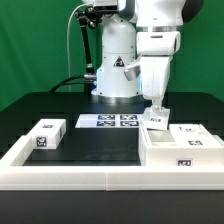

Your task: Assemble cabinet

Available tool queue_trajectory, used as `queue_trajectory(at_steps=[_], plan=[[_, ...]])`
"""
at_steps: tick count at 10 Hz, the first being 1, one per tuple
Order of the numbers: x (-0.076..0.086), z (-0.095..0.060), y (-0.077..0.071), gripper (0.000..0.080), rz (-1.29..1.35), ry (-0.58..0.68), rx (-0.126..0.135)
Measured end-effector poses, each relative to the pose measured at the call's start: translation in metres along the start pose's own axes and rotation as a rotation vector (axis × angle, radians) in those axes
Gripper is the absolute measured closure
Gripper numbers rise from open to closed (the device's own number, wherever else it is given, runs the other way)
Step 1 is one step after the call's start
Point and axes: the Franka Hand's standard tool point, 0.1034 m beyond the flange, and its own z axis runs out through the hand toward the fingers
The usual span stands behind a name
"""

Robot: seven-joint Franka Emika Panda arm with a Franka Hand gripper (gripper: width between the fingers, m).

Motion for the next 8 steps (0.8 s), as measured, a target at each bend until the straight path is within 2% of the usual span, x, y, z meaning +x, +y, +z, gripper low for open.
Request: queue_trajectory(at_steps=[8], plan=[[0.0051, 0.0004, 0.0025, 0.0731, -0.006, 0.003, 0.0]])
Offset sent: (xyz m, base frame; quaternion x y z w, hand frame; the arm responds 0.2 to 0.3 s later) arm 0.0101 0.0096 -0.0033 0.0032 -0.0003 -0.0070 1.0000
